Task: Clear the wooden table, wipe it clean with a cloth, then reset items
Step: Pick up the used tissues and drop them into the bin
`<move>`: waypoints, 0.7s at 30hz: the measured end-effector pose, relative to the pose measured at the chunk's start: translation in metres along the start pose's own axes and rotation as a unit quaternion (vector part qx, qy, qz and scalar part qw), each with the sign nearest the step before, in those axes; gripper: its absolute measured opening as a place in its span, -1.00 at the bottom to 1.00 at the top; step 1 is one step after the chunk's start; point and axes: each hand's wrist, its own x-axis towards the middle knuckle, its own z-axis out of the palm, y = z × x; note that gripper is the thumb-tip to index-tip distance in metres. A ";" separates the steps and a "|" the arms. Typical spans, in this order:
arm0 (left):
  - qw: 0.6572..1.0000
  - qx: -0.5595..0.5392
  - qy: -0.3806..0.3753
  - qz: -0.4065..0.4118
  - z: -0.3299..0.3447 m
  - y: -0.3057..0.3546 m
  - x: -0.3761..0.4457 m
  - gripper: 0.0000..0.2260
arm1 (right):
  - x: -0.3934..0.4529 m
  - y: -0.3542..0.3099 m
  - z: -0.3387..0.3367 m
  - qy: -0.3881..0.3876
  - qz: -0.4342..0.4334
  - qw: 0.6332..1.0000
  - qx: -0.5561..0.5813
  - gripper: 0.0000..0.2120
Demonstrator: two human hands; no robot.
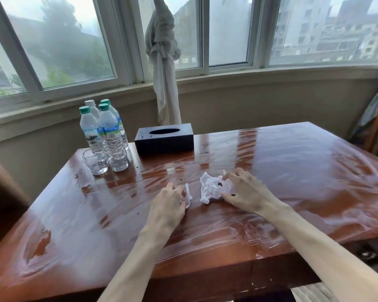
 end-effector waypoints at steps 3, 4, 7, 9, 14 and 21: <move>1.000 -0.011 0.029 0.000 -0.010 0.001 -0.002 -0.87 | 0.001 0.003 -0.002 0.009 0.001 0.999 0.049 -0.79; 0.999 -0.015 0.042 -0.002 -0.015 0.000 -0.003 -0.89 | 0.000 0.006 -0.005 0.021 0.004 0.997 0.067 -0.83; 0.997 -0.015 0.078 -0.019 -0.034 -0.005 -0.009 -0.94 | -0.002 0.016 -0.023 0.083 0.027 0.990 0.111 -0.85; 0.995 -0.017 0.099 -0.025 -0.043 -0.007 -0.014 -0.94 | 0.004 0.016 -0.039 0.134 0.037 0.981 0.138 -0.87; 0.989 -0.058 0.134 -0.020 -0.047 -0.005 -0.030 -0.90 | 0.052 -0.010 -0.042 0.161 0.033 0.974 0.153 -0.84; 0.984 -0.079 0.152 -0.039 -0.037 -0.013 -0.061 -0.89 | 0.078 -0.019 -0.002 -0.089 0.023 0.988 0.123 -0.66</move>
